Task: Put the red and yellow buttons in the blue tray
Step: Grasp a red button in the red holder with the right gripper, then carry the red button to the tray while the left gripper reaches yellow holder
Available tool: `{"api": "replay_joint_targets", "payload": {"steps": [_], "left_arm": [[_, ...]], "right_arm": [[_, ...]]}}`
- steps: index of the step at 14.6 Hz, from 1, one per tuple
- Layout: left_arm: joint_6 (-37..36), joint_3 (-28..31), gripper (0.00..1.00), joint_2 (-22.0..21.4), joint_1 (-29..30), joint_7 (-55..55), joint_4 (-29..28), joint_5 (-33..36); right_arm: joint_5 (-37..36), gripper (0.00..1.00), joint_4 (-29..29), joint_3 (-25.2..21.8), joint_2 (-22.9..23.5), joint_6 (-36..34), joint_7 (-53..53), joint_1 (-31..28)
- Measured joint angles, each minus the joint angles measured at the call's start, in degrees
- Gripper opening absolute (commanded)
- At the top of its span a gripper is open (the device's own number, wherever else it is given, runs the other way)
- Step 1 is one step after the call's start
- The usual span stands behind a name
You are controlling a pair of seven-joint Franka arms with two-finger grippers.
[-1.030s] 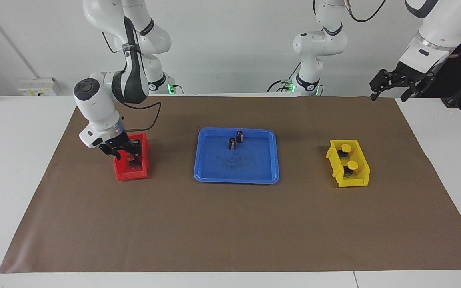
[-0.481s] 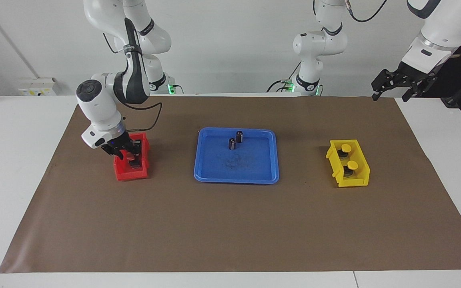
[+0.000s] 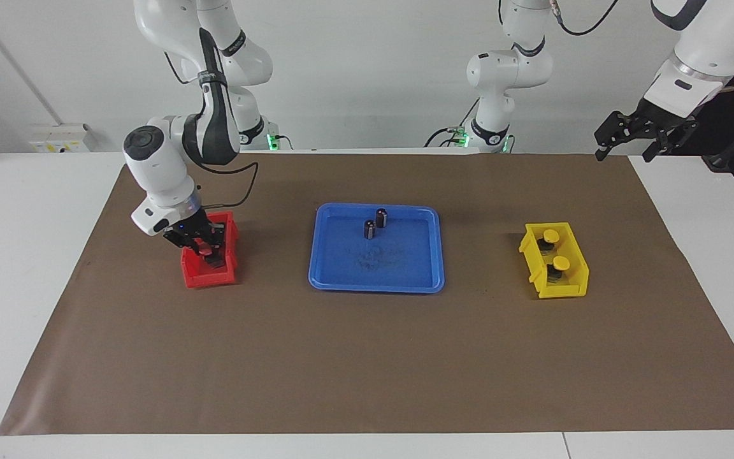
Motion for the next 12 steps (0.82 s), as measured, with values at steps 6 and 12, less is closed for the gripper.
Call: {"api": "replay_joint_targets", "payload": {"steps": [6, 12], "left_arm": [[18.4, 0.0, 0.93, 0.0, 1.8, 0.0, -12.4, 0.0], [35.5, -0.6, 0.77, 5.7, 1.9, -0.3, -23.6, 0.0]], "right_arm": [[0.1, 0.13, 24.5, 1.8, 3.8, -25.3, -0.5, 0.1], [1.2, 0.11, 36.8, 4.8, 12.3, -23.6, 30.7, 16.7]]}}
